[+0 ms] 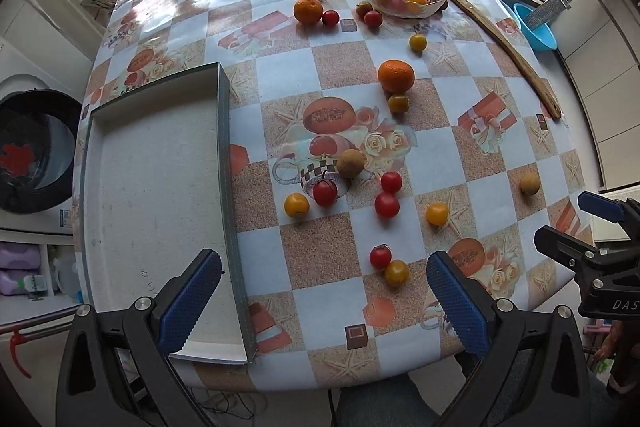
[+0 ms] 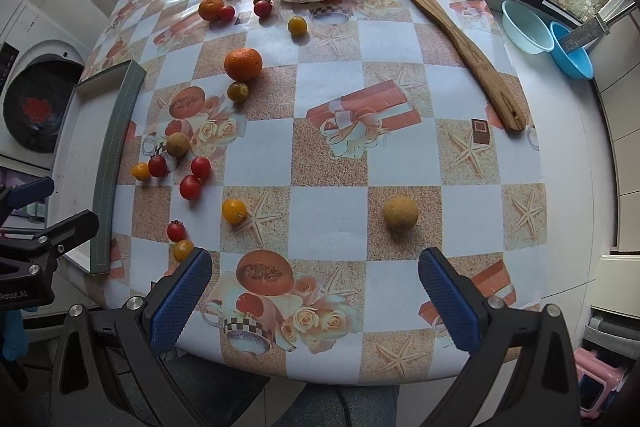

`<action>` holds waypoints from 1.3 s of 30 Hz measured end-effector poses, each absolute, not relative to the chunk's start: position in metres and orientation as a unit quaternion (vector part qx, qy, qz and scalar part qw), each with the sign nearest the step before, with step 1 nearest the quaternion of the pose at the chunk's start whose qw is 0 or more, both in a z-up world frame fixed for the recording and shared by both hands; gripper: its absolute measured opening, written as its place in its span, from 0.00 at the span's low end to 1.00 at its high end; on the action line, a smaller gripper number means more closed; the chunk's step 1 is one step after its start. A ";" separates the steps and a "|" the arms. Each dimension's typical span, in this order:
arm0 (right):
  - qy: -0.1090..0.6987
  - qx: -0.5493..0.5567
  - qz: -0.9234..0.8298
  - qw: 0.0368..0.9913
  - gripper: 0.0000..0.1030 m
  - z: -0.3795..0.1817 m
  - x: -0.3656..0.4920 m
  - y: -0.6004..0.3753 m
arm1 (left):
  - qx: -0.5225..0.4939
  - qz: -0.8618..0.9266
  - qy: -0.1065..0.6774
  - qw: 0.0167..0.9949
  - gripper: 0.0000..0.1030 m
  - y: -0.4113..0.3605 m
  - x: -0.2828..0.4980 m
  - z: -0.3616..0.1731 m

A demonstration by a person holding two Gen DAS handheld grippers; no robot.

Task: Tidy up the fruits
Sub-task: 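Move both tools over the table toward the brown round fruits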

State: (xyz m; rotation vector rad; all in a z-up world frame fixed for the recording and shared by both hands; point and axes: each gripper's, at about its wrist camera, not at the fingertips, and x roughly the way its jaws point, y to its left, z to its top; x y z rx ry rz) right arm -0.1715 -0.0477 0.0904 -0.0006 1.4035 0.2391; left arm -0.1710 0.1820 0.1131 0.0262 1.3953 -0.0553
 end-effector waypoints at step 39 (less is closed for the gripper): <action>0.694 0.030 0.048 0.717 1.00 0.085 -0.170 -0.058 | -0.001 -0.018 0.639 0.769 1.00 0.187 -0.172 0.118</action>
